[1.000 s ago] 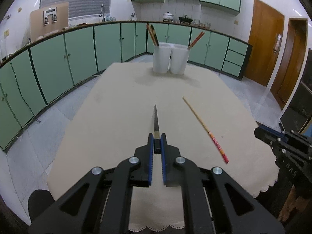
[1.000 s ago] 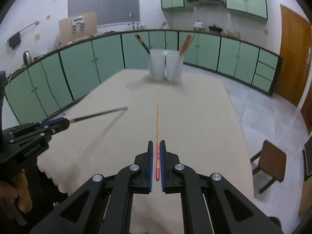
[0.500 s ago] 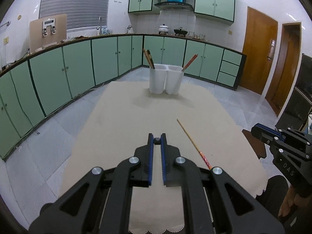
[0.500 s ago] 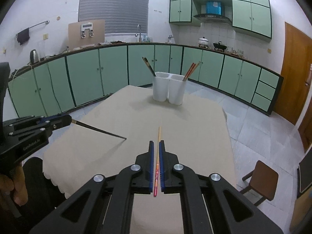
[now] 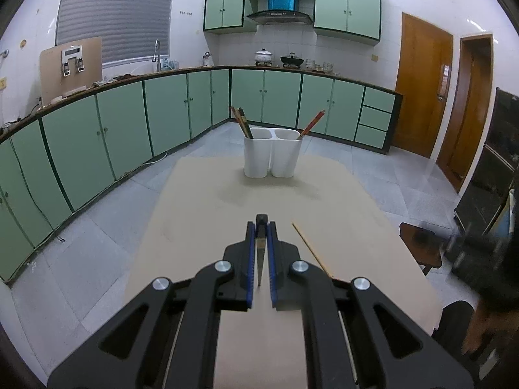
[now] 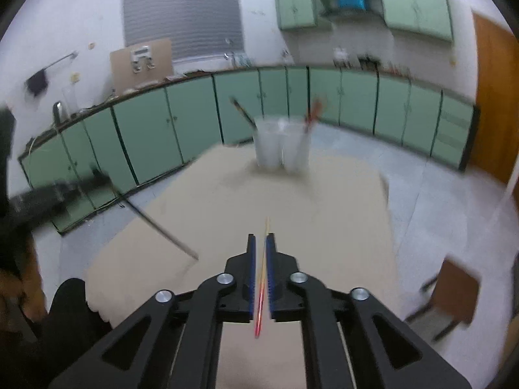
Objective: Organize utensils
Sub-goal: 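Lift both chopsticks and carry them over the white holder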
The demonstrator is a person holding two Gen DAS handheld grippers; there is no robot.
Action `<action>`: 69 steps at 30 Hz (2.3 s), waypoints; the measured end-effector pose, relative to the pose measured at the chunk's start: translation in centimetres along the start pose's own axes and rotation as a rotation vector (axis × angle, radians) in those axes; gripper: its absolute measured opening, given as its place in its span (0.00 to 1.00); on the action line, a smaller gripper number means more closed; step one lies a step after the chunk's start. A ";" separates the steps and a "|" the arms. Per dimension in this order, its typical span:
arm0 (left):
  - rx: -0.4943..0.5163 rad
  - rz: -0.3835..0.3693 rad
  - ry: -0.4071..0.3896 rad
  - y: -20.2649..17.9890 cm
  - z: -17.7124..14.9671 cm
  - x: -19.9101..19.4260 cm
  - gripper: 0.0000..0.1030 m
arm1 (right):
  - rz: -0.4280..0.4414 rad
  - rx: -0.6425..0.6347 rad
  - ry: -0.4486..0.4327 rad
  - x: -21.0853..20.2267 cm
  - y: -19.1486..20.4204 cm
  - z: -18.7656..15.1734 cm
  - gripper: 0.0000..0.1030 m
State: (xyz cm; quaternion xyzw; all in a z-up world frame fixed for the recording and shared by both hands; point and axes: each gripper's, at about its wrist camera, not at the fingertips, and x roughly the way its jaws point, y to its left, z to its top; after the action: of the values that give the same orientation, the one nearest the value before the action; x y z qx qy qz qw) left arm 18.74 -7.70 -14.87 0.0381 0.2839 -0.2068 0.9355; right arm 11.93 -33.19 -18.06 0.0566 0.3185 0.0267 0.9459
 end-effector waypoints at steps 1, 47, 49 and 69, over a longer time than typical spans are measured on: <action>0.001 -0.001 -0.001 0.0 -0.2 0.0 0.06 | -0.006 0.018 0.036 1.2 -0.4 -2.1 0.09; 0.058 -0.056 0.116 1.4 3.6 2.7 0.06 | 0.055 -0.059 0.122 0.0 -1.1 9.6 0.06; 0.063 -0.061 0.120 1.3 3.8 2.7 0.06 | 0.061 -0.095 0.140 0.8 -0.6 10.9 0.06; 0.102 -0.132 0.117 0.3 8.2 3.8 0.06 | 0.107 -0.145 0.219 3.3 -0.2 17.2 0.06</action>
State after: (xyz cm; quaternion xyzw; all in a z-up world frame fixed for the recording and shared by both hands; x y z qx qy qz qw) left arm 25.98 -10.34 -10.17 0.0791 0.3292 -0.2795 0.8985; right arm 24.98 -34.71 -6.42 0.0019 0.4135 0.1059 0.9043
